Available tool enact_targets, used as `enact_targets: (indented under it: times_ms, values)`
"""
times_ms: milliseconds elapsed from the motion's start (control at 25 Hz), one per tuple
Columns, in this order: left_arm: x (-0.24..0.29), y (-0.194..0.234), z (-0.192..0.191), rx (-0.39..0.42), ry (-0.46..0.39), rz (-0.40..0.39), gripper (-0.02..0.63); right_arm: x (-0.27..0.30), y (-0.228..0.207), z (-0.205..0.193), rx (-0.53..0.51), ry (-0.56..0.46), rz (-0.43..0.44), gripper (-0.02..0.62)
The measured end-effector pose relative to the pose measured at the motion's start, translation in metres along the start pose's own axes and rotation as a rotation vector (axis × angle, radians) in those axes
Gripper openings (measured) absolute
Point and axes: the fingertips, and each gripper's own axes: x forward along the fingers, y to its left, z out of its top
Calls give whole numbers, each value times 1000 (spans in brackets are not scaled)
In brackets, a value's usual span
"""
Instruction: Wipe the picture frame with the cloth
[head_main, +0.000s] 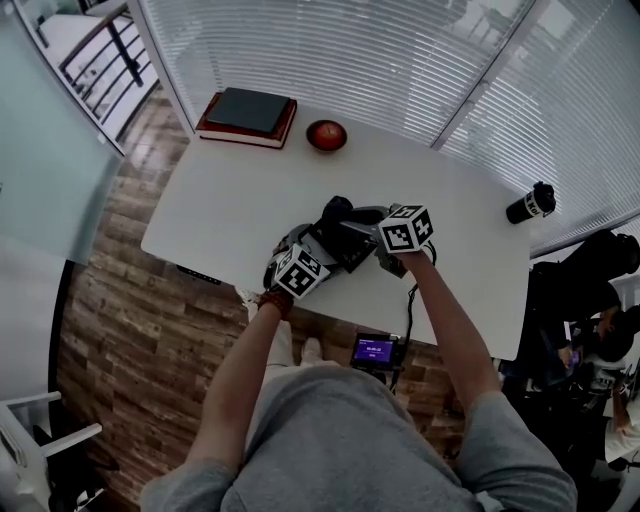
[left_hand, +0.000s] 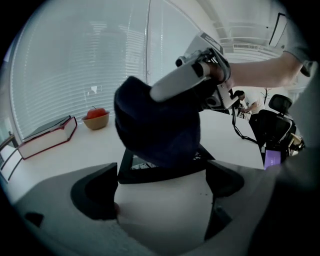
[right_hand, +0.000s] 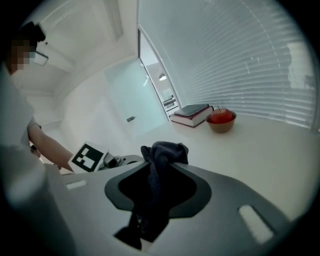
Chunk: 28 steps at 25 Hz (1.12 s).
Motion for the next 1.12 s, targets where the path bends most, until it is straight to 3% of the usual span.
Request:
enact_targets:
  times_ms: [160,360,480,840,1120]
  values:
    - [1,-1,1,1,-2,-3,540,35,-8,9,-101,45,-92,120]
    - [0,1,1,3,-1,-3,540,66,-19,-21,-172,208,-167,120]
    - [-1,1,0,3,1,-3,540,67,-19,-29,-192,240,-201,120]
    - [-3,2,1,4,-1,0,540,45,-10,-54,-246,350,-206,118]
    - [-3,1,1,4,0,-1,540,27,-7,-69,-224,350,-196,118]
